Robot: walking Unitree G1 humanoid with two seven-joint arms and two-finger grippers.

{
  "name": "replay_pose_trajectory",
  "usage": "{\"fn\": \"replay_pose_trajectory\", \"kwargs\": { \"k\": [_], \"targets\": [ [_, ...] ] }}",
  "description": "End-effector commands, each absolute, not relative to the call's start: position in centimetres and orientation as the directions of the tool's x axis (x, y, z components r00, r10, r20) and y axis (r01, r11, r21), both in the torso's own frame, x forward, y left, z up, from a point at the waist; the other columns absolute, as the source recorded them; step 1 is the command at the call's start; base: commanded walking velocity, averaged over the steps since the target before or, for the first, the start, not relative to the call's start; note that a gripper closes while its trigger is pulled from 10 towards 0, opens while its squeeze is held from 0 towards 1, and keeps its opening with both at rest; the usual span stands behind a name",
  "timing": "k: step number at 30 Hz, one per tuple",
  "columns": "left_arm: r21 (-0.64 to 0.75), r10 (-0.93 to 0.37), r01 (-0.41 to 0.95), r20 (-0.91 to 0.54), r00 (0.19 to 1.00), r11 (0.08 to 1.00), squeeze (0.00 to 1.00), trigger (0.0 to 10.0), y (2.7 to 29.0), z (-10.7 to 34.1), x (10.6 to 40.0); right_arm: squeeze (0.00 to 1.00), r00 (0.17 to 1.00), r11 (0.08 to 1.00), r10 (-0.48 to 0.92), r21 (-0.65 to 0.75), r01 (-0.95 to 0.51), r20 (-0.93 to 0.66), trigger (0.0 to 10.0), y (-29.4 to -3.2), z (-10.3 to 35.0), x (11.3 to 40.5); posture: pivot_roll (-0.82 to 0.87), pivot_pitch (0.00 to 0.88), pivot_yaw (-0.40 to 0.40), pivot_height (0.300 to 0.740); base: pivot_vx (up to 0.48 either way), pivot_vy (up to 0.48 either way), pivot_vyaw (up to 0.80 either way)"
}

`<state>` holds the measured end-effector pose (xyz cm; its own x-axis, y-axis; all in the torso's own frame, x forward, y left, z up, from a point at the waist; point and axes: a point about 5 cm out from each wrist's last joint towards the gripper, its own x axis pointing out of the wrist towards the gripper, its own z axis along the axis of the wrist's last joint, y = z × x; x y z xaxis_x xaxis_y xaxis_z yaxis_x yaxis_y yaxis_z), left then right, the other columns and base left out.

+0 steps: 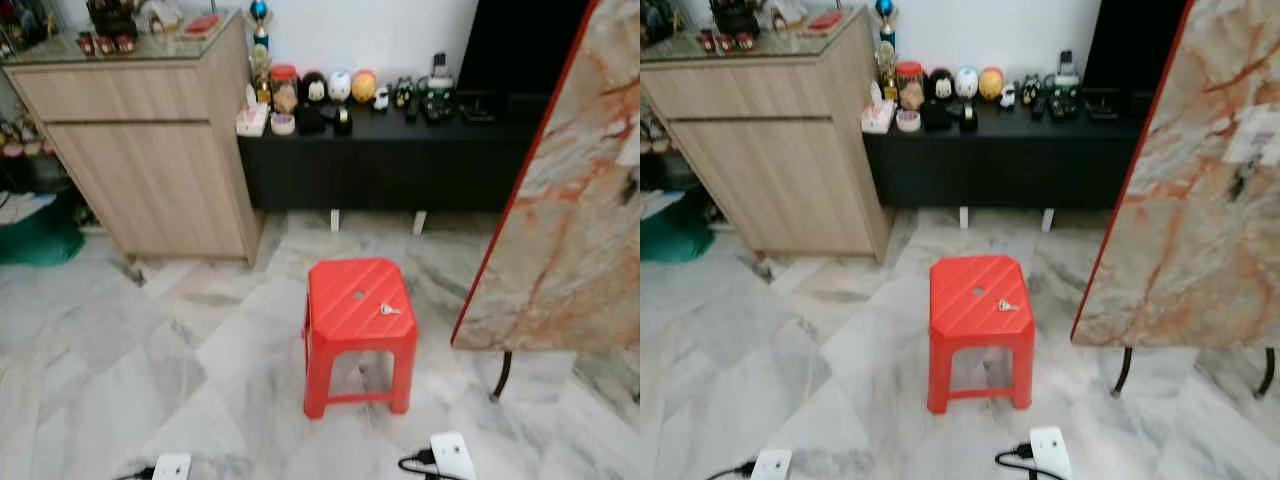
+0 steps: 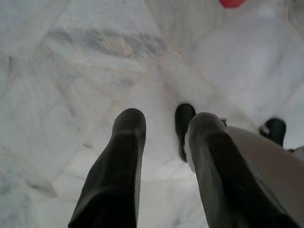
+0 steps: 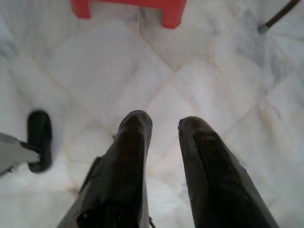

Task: Hang keys on a hook

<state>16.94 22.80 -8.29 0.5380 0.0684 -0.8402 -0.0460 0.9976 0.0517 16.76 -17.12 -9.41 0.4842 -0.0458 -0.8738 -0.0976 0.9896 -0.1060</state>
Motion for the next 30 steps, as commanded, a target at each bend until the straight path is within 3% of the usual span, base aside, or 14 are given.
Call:
{"fn": "replay_pose_trajectory", "kwargs": {
  "k": [1,18,22,30],
  "targets": [
    [0.049,0.071,-0.057,-0.858,0.509,0.997,0.0,10.0,22.9,-8.8,15.9,0.0,0.487,0.99,-0.041,-0.1,-0.097,-0.873,10.0,-16.9,-9.4,16.8,0.01,0.0,0.015,0.74,0.0,0.0,0.0],
    [0.048,0.068,-0.052,-0.855,0.514,0.998,0.0,10.0,22.5,-8.6,16.4,0.0,0.488,0.988,-0.044,-0.111,-0.11,-0.872,10.0,-16.9,-9.4,16.9,0.01,0.0,0.015,0.74,0.0,0.0,0.04],
    [0.054,0.075,-0.056,-0.854,0.515,0.997,0.0,10.0,23.0,-8.6,16.3,0.0,0.491,0.989,-0.038,-0.102,-0.103,-0.87,10.0,-16.8,-9.4,16.9,0.01,0.0,0.015,0.74,0.247,0.0,0.75],
    [0.056,0.078,-0.059,-0.859,0.506,0.997,0.0,10.0,23.2,-8.8,15.7,0.0,0.494,0.992,-0.038,-0.09,-0.083,-0.869,10.0,-16.8,-9.4,16.9,0.01,0.0,0.015,0.74,0.271,0.0,0.0]
  ]
}}
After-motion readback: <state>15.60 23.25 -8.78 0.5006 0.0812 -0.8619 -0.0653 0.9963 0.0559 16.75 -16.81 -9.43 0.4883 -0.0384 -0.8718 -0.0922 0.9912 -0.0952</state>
